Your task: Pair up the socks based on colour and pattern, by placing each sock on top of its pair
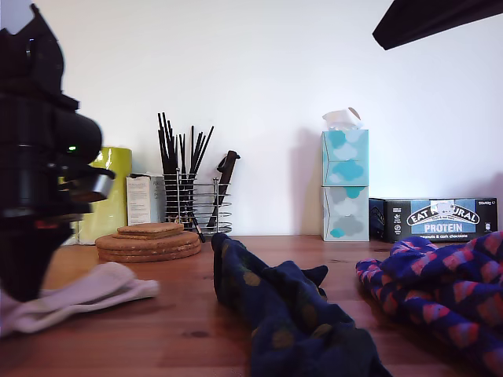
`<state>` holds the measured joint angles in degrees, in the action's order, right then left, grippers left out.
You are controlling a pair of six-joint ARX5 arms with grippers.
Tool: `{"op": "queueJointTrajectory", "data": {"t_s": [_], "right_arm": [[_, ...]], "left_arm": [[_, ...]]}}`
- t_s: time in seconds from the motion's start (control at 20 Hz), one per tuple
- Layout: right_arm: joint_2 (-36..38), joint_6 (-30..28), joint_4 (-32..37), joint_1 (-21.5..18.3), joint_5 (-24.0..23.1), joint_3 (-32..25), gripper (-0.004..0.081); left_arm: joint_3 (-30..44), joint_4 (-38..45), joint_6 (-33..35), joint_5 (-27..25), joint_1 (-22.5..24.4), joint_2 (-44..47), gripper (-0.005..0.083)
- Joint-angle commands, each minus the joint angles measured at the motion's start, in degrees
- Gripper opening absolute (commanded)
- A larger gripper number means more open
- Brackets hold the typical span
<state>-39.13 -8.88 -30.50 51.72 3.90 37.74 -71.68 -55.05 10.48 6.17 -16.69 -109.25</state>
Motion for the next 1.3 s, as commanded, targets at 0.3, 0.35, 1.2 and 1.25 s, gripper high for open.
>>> {"op": "queueJointTrajectory", "data": {"t_s": [0.3, 0.35, 1.2, 1.25], "right_arm": [[0.1, -0.2, 0.7, -0.9, 0.0, -1.4, -0.0012], [0.2, -0.2, 0.7, -0.9, 0.0, -1.4, -0.0012], [-0.4, 7.6, 12.1, -11.9, -4.7, -1.4, -0.0012], [-1.1, 7.7, 13.9, -14.7, -4.7, -1.4, -0.0012]], "left_arm": [[0.8, 3.3, -27.1, 7.6, -12.3, -3.0, -0.0024], [0.8, 3.5, -28.3, 7.6, -13.1, -3.0, -0.0024], [0.7, 10.8, -20.2, 0.5, -11.8, 21.0, -0.0024], [1.1, 13.0, -18.6, 0.1, -11.8, 22.2, -0.0024]]}}
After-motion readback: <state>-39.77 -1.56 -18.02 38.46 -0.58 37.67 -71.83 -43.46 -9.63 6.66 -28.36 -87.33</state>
